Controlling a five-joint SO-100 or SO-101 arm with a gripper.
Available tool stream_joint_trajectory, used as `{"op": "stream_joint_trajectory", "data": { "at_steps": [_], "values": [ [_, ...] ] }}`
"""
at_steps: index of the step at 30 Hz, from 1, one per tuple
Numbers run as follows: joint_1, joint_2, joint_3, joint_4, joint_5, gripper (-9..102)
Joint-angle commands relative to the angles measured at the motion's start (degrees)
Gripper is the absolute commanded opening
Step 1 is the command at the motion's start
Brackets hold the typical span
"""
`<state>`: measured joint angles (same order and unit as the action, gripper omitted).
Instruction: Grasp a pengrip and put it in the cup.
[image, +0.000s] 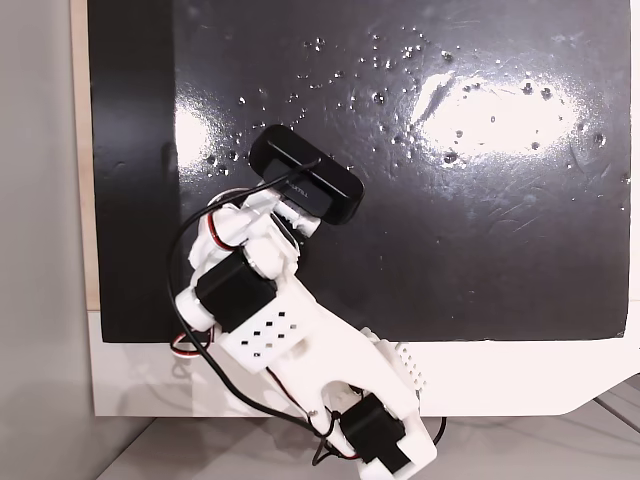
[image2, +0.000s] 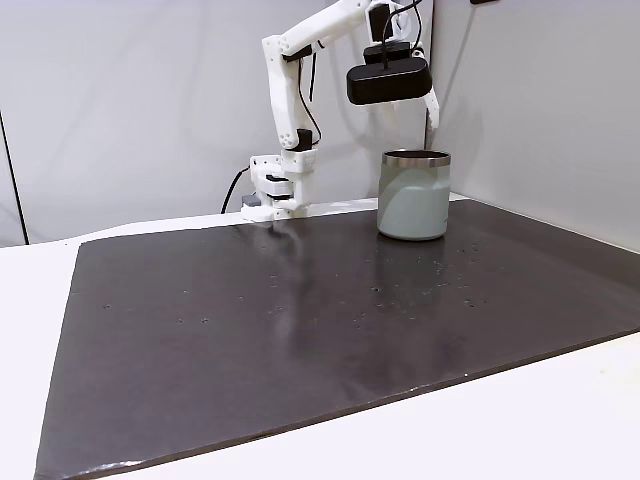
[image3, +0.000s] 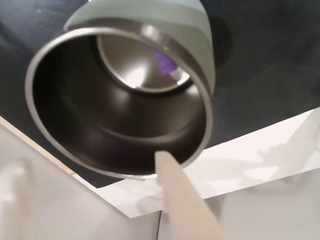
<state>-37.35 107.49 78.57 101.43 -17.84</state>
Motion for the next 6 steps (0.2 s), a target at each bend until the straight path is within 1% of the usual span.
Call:
{"op": "stream_joint_trajectory", "data": {
  "at_steps": [1,6],
  "values": [
    [0.3,0.8,-0.4,-0.8,0.0,27],
    [0.6,0.9,-0.4,-0.8,-0.7,27]
  ]
}}
